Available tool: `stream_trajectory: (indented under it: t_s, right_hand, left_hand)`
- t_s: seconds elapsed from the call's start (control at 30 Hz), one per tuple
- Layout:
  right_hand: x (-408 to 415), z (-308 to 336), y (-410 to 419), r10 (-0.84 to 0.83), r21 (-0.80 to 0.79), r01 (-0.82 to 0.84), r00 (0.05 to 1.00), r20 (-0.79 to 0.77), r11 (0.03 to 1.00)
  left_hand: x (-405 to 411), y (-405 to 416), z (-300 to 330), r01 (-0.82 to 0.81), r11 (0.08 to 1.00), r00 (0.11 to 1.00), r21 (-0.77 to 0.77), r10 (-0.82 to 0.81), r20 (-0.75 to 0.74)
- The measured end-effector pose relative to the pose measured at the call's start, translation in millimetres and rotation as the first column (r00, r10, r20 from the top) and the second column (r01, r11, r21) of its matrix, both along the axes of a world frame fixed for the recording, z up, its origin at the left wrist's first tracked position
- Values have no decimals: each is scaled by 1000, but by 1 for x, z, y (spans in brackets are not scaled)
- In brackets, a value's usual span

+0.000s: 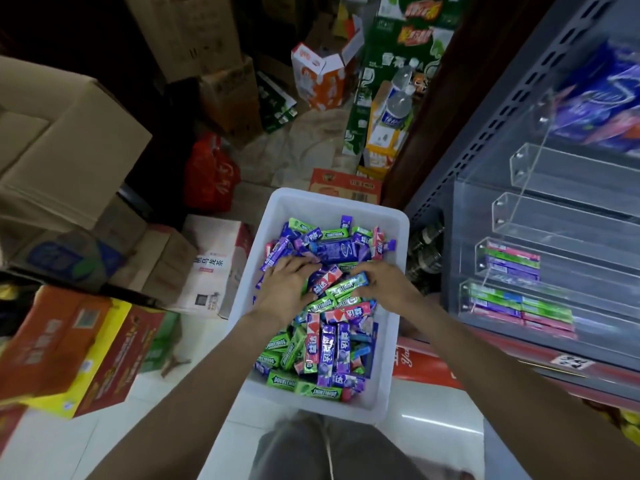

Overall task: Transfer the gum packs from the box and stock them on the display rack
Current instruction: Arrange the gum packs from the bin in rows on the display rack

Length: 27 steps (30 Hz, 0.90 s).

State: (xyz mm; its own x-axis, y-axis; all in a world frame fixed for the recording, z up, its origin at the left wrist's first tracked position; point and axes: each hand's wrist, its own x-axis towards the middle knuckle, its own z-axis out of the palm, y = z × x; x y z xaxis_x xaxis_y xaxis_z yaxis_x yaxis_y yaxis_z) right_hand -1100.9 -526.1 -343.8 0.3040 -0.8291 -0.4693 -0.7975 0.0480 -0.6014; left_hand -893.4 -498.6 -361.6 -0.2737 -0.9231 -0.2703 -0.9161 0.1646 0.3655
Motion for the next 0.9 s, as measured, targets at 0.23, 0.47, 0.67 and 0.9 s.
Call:
stream_trajectory:
  t_s: [0.23, 0.47, 0.67, 0.9]
  right_hand:
    - [-11, 3, 3, -228, 17, 227, 966, 122, 974]
    - [-22, 25, 6, -399, 10, 416, 863, 311, 909]
    - [-30, 63, 12, -566, 232, 565, 535, 628, 792]
    - [-71, 106, 23, -539, 289, 527, 416, 732, 799]
  left_hand:
    - [-9, -1, 0, -83, 996, 995, -30, 81, -64]
    - [-28, -13, 14, -196, 980, 919, -18, 177, -351]
    - [-51, -20, 62, -225, 886, 464, 406, 463, -755]
    - [-99, -14, 122, -272, 866, 185, 420, 476, -860]
